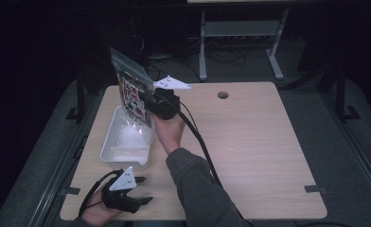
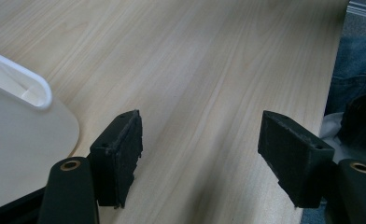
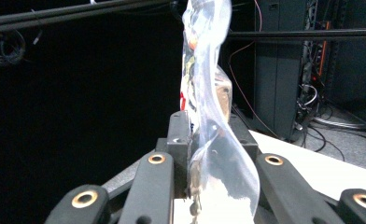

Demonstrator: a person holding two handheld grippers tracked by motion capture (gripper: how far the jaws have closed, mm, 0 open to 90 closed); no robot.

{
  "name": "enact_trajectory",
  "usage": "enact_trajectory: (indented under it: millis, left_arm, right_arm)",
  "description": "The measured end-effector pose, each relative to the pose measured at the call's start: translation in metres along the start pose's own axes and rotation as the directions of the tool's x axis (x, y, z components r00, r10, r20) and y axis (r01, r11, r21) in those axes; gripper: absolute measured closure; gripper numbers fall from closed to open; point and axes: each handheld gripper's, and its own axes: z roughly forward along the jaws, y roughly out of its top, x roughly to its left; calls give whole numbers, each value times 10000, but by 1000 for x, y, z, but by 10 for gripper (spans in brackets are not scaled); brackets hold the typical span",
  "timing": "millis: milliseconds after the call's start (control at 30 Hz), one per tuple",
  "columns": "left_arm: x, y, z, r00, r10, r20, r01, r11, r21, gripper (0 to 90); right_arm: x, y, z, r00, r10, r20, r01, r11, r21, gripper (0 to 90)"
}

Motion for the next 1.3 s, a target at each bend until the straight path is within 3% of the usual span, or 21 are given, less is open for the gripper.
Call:
enact_trajectory:
  millis: [867, 1300]
  left_arm:
    - [-2, 0, 1, 9998, 169, -91, -168, 9998, 46, 299]
    - [-2, 0, 1, 9997, 217, -148, -215, 9997, 76, 301]
  right_arm:
    - [19, -32, 40, 9934, 138, 1138, -196, 9986, 497, 749]
    - [26, -52, 52, 9913, 258, 1288, -355, 9967, 730, 734]
